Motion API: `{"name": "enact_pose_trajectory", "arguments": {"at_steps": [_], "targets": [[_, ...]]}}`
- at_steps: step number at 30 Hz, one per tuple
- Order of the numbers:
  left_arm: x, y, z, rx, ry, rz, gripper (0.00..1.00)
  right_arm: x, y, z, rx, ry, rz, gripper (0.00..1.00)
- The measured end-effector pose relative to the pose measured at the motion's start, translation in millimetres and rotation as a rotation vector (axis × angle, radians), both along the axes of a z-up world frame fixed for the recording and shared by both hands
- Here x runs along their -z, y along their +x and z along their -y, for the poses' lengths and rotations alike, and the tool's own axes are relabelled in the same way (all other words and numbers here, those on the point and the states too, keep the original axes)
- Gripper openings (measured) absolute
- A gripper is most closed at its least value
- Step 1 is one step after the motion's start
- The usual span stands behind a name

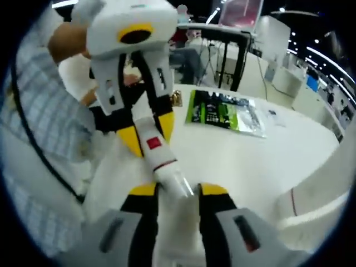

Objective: Arrange the skincare products in the storage area until every visible bottle or jar stands upright without overlapping.

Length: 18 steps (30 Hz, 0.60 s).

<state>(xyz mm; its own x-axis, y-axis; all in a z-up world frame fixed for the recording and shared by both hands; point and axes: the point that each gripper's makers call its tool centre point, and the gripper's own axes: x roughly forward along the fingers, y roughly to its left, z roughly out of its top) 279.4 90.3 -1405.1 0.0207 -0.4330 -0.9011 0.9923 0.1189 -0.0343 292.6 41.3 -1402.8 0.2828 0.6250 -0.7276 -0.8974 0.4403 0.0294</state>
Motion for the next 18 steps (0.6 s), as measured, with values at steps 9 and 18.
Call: {"name": "enact_pose_trajectory", "arguments": {"at_steps": [9,18], "targets": [[0.4,1.7,2.5,0.023,0.070,-0.013,0.21,1.0,-1.0,0.6,-0.009,-0.007,0.019,0.25],[1.1,1.8,3.9,0.035,0.206,-0.032,0.22,-1.4,-5.2,-0.4,-0.007,0.006,0.026,0.24]]}}
